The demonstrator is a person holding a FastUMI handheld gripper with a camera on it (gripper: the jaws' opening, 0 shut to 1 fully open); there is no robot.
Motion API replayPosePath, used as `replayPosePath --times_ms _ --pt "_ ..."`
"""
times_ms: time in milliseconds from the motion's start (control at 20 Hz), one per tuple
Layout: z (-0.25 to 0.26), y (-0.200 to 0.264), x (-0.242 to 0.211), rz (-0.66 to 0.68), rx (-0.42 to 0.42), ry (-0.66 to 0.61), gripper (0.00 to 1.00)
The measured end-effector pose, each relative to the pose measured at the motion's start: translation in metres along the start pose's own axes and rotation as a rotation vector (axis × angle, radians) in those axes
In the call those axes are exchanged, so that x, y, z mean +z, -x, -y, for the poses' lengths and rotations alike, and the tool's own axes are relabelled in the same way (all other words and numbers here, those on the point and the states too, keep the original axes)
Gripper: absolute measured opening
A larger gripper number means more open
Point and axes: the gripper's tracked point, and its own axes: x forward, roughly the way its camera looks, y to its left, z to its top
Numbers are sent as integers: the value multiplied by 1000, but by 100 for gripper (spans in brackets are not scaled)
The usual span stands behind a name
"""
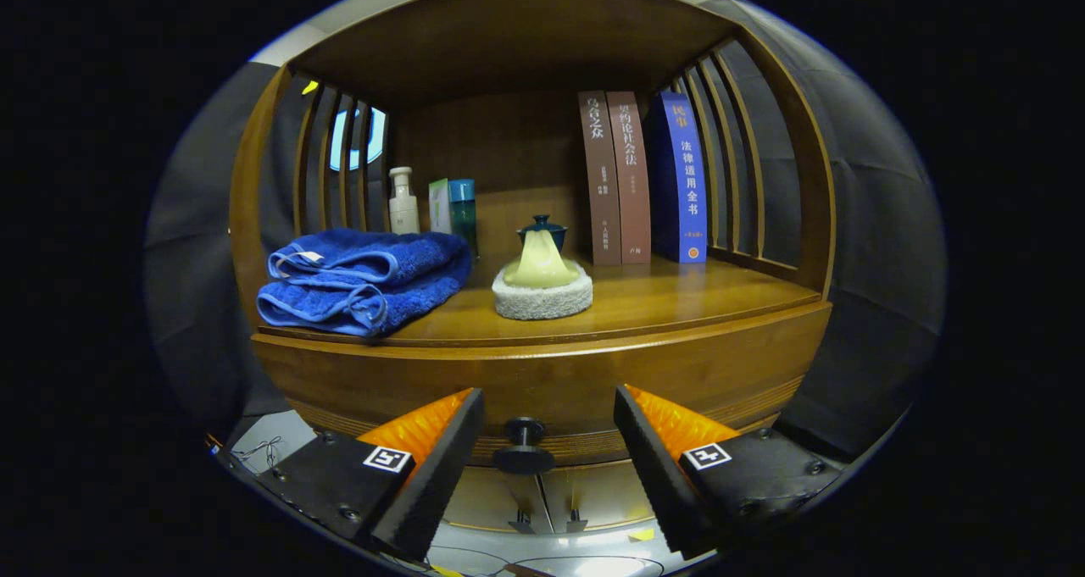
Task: Pull open the drawer, take out the items inside it, and place them on the countertop above the cabinet.
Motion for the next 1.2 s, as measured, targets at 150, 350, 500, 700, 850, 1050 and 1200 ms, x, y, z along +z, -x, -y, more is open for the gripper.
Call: replayPosePath --times_ms 150,350,500,700,850,1050,1200 --pt "-1 12 10 21 11 2 100" --pt "-2 34 43 82 21 8 100" --pt "-1 63 71 152 21 23 100" --pt "-4 109 103 219 26 27 100" --pt "-8 141 121 261 40 22 100" --pt "-7 182 140 307 43 19 100" --pt "-7 206 146 313 49 20 100"
